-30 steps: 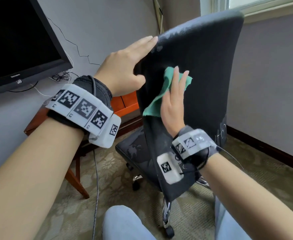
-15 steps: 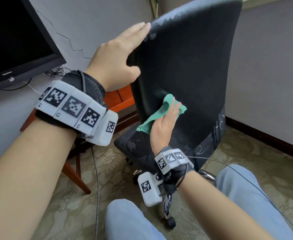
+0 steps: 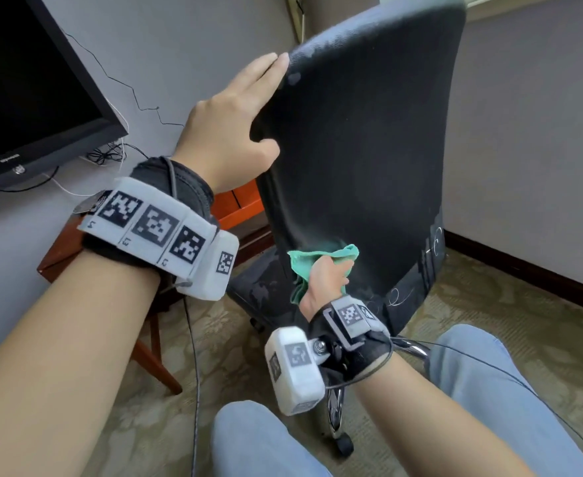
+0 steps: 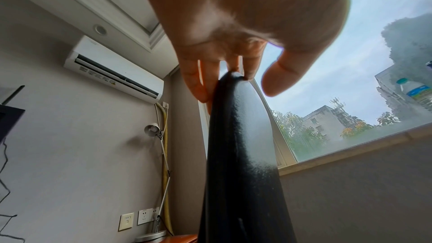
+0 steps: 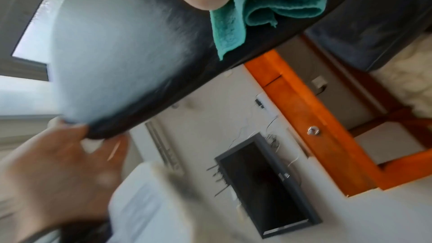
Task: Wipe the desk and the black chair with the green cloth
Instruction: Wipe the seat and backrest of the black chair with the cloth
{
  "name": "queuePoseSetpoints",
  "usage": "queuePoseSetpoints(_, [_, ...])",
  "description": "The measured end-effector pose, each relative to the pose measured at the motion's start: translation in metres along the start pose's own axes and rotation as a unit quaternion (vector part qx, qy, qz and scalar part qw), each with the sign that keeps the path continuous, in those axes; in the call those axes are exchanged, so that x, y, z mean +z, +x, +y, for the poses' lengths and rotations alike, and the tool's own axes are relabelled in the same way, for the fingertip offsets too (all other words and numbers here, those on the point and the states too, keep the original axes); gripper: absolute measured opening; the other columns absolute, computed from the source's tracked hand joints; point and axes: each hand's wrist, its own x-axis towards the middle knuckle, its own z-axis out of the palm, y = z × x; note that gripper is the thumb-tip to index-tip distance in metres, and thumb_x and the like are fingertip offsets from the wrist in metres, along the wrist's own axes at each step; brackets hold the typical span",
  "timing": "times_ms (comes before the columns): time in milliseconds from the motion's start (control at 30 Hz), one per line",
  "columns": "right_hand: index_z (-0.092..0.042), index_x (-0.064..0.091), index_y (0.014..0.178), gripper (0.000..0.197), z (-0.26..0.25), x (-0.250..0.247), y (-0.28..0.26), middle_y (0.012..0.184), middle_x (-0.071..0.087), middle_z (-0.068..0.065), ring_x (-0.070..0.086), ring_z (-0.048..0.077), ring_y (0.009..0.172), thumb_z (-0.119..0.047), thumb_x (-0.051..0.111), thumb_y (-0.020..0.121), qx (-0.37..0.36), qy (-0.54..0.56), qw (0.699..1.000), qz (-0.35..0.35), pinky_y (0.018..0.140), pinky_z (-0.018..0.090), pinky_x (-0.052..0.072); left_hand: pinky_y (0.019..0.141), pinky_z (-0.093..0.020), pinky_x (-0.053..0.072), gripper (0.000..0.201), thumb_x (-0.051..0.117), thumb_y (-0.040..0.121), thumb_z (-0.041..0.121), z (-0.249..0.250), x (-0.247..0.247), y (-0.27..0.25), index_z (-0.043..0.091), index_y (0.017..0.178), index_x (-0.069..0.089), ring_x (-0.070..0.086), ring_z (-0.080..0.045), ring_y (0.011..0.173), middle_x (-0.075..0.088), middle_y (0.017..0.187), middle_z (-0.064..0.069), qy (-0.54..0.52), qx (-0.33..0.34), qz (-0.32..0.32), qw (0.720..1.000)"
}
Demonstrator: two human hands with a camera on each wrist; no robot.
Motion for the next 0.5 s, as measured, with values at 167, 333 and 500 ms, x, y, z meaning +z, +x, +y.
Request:
queuePoseSetpoints(167, [-0.024, 0.005, 0.151, 0.061, -0.024, 0.014, -0.030, 0.155, 0.011, 0.013, 0.021, 0.032, 0.140, -0.018, 0.032, 0.096, -0.009, -0.009, 0.996, -0.085, 0.114, 0.046, 0.019, 0.110, -0.037, 0.026, 0.083, 0.039, 0.071, 0.025, -0.001, -0.001, 0.000, 0.028, 0.151, 0.019, 0.028, -0.013, 0.139, 0.018, 0.156, 0.013, -0.004, 0.006, 0.011, 1.000])
queuePoseSetpoints(333, [-0.014, -0.005, 0.150, 0.063, -0.015, 0.012, -0.032, 0.155, 0.005, 0.018, 0.010, 0.030, 0.143, -0.010, 0.030, 0.098, -0.024, -0.049, 0.995, -0.079, 0.114, 0.040, 0.011, 0.111, -0.033, 0.025, 0.081, 0.041, 0.072, 0.025, -0.004, 0.003, 0.001, 0.026, 0.151, 0.021, 0.028, -0.012, 0.139, 0.021, 0.155, 0.013, -0.012, 0.012, 0.027, 0.999])
queuePoseSetpoints(500, [-0.013, -0.001, 0.151, 0.059, -0.003, 0.008, -0.001, 0.156, 0.003, 0.019, 0.008, 0.029, 0.144, -0.017, 0.029, 0.101, 0.017, -0.064, 0.998, -0.002, 0.115, 0.037, 0.006, 0.108, -0.032, 0.029, 0.079, 0.042, 0.073, 0.027, -0.004, 0.004, -0.001, 0.026, 0.150, 0.024, 0.032, -0.014, 0.137, 0.025, 0.154, 0.012, -0.014, 0.019, 0.037, 0.999])
